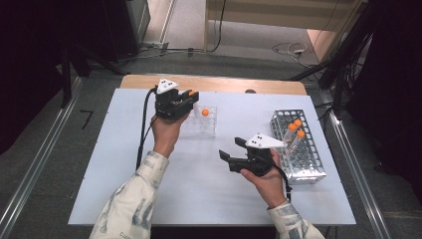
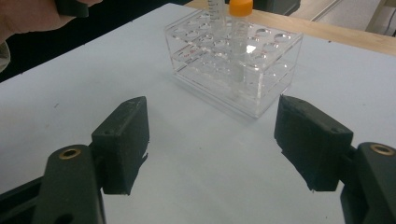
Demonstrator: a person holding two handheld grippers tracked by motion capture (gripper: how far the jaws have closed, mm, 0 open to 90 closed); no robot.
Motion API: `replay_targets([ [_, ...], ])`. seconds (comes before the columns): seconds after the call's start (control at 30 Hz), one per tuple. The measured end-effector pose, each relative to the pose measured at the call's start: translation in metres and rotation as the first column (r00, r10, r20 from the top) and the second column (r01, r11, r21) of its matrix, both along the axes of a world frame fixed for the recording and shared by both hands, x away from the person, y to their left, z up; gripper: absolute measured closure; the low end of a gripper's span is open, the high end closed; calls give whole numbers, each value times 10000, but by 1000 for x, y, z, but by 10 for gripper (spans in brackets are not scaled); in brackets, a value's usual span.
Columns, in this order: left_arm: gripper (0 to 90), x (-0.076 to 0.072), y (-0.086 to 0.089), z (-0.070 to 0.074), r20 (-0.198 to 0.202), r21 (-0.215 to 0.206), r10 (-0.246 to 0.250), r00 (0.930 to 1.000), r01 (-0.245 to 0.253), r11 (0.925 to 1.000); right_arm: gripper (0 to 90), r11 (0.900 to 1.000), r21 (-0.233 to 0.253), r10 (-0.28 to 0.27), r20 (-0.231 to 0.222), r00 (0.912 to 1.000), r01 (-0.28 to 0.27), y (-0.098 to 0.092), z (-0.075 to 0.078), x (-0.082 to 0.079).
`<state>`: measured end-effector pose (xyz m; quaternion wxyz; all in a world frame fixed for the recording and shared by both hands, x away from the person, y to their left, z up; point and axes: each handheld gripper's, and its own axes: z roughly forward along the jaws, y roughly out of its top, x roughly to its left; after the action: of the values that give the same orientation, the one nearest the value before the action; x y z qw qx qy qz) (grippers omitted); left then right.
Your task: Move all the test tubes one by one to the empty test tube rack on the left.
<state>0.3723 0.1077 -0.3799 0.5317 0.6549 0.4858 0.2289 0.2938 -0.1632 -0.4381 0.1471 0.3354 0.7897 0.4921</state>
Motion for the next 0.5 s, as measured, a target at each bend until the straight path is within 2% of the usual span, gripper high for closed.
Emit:
replay_targets([
  [0.1, 700, 2, -2, -3, -7, 224, 69, 10000, -69, 9997, 251, 10000, -8, 3, -4, 10000, -3, 0, 0, 0],
  [0.5, 699, 3, -7, -10, 98, 599, 177, 9998, -183, 9980, 251, 10000, 10, 7, 5, 10000, -7, -1, 0, 0],
])
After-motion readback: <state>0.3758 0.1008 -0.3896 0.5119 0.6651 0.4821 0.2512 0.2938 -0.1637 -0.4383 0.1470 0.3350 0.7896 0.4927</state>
